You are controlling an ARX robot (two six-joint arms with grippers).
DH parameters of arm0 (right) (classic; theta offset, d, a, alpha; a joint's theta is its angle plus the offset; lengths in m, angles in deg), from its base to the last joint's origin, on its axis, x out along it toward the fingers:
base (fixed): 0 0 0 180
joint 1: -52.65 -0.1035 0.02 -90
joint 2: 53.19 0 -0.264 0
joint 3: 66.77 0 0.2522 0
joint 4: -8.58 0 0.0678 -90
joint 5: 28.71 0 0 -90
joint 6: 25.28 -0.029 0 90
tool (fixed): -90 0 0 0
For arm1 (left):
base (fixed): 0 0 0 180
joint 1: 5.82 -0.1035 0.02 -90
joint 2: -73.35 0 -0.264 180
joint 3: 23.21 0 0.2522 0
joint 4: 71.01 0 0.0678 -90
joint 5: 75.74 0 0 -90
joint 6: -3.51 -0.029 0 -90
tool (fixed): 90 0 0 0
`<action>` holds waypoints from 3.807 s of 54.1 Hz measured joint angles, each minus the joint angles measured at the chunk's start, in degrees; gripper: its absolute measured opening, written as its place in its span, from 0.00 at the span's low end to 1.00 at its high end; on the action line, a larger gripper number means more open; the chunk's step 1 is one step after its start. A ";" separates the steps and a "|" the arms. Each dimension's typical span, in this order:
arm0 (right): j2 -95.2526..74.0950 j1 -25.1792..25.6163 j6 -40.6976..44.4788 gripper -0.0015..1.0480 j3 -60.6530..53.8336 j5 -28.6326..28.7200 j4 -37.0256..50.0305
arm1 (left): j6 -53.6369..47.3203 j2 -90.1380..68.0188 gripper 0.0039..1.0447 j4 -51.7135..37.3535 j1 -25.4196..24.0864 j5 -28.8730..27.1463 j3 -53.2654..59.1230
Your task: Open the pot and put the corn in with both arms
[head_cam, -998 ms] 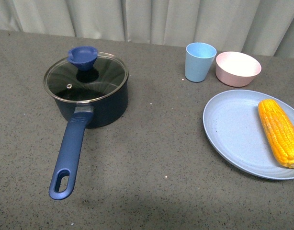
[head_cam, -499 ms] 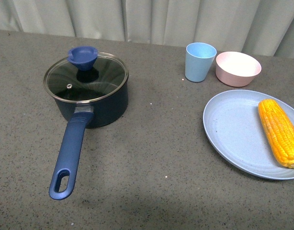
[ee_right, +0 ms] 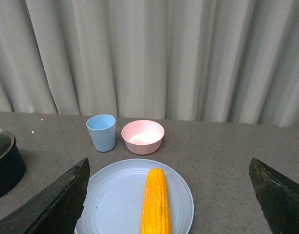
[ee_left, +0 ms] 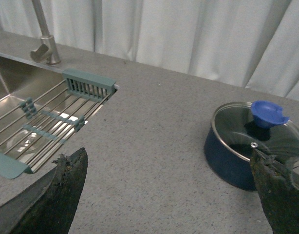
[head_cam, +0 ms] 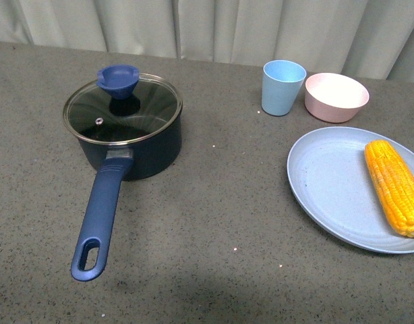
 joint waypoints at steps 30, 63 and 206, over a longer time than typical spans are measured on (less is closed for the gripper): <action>0.00 0.00 0.00 0.91 0.00 0.00 0.02 | 3.39 -65.51 0.94 -47.98 2.82 4.44 -18.40; 0.00 0.00 0.00 0.91 0.00 0.00 0.00 | 3.26 -95.47 0.94 -50.64 7.45 9.90 -40.22; 0.00 0.00 0.00 0.91 0.00 0.00 0.00 | 1.81 -119.30 0.58 -63.23 -14.40 17.25 -46.56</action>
